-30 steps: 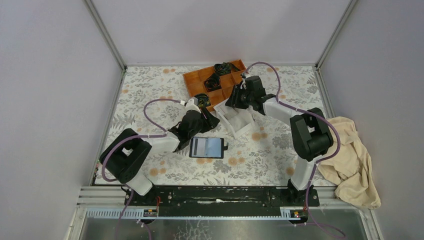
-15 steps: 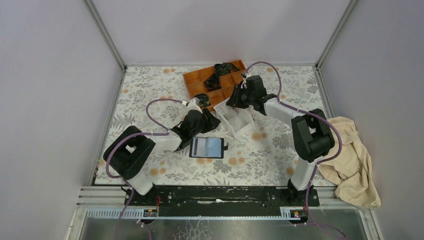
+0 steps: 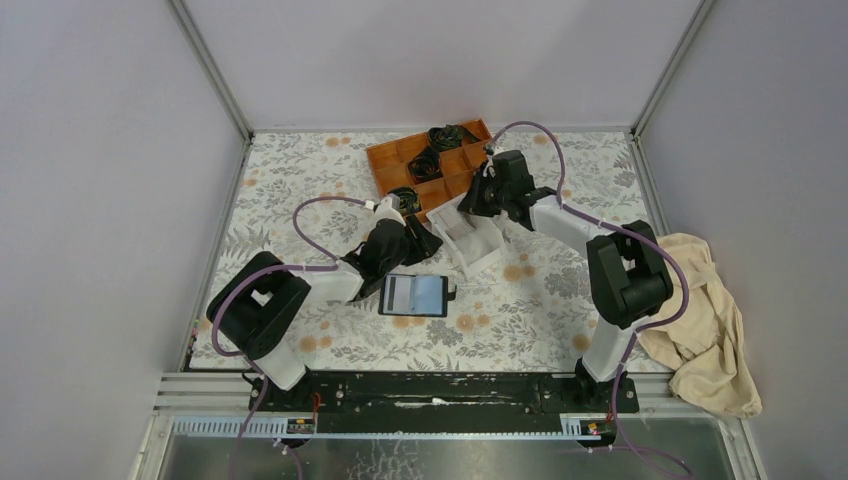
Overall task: Put the credit cards into the card holder
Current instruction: Pick up the credit card from the storage box.
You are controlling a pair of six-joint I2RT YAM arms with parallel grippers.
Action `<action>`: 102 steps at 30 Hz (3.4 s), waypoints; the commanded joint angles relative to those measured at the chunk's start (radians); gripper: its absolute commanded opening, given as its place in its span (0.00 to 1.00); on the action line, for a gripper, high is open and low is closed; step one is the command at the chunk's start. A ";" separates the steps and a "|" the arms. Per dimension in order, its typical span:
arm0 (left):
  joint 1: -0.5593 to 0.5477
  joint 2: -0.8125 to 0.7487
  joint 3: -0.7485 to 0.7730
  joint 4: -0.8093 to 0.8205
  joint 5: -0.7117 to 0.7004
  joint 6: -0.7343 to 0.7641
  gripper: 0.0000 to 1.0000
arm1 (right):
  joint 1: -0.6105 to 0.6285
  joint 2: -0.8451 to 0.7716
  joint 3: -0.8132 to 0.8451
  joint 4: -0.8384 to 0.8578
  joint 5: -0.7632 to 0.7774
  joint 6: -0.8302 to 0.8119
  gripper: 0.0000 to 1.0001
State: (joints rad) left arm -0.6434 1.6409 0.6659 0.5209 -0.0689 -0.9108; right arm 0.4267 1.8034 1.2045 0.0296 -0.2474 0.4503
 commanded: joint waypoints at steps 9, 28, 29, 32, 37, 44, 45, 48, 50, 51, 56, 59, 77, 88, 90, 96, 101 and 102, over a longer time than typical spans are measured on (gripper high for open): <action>0.006 -0.018 0.026 0.028 -0.006 0.005 0.56 | 0.059 -0.070 0.057 -0.112 0.149 -0.096 0.04; -0.021 -0.088 0.038 -0.048 -0.056 0.036 0.56 | 0.089 -0.222 0.035 -0.179 0.305 -0.161 0.00; -0.023 -0.092 0.041 -0.052 -0.057 0.040 0.56 | 0.089 -0.232 0.034 -0.185 0.311 -0.166 0.00; -0.029 -0.103 0.054 -0.067 -0.067 0.052 0.57 | 0.090 -0.262 0.029 -0.197 0.329 -0.176 0.00; -0.036 -0.127 0.072 -0.090 -0.073 0.075 0.58 | 0.092 -0.328 0.003 -0.216 0.333 -0.180 0.00; -0.035 -0.173 0.023 -0.005 0.003 0.075 0.62 | 0.092 -0.458 -0.057 -0.241 0.282 -0.156 0.00; -0.036 -0.184 0.007 0.028 0.025 0.074 0.63 | 0.090 -0.474 -0.069 -0.246 0.262 -0.150 0.00; -0.036 -0.217 -0.030 0.095 0.091 0.082 0.63 | 0.091 -0.526 -0.096 -0.265 0.196 -0.136 0.00; -0.036 -0.253 -0.063 0.125 0.124 0.093 0.63 | 0.090 -0.558 -0.110 -0.284 0.146 -0.127 0.00; -0.036 -0.276 -0.079 0.138 0.137 0.097 0.64 | 0.091 -0.576 -0.117 -0.290 0.121 -0.122 0.00; -0.037 -0.372 -0.164 0.219 0.235 0.113 0.64 | 0.091 -0.679 -0.186 -0.323 0.013 -0.088 0.00; -0.036 -0.401 -0.201 0.259 0.314 0.123 0.65 | 0.090 -0.748 -0.244 -0.330 -0.052 -0.058 0.00; -0.095 -0.422 -0.416 0.656 0.476 -0.028 0.65 | 0.091 -1.004 -0.449 -0.290 -0.268 0.100 0.00; -0.096 -0.432 -0.315 0.420 0.609 0.114 0.65 | 0.090 -0.989 -0.511 -0.258 -0.423 0.132 0.00; -0.096 -0.430 -0.296 0.366 0.624 0.144 0.65 | 0.091 -0.987 -0.522 -0.244 -0.440 0.139 0.00; -0.096 -0.410 -0.248 0.248 0.647 0.215 0.65 | 0.091 -0.969 -0.545 -0.199 -0.490 0.160 0.00; -0.097 -0.363 -0.225 0.238 0.732 0.227 0.64 | 0.091 -0.949 -0.543 -0.194 -0.500 0.149 0.00; -0.096 -0.354 -0.224 0.241 0.752 0.227 0.63 | 0.090 -0.944 -0.543 -0.191 -0.502 0.149 0.00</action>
State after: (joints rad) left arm -0.7341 1.2575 0.4133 0.7811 0.5873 -0.7269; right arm 0.5106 0.8501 0.6567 -0.2157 -0.7010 0.5945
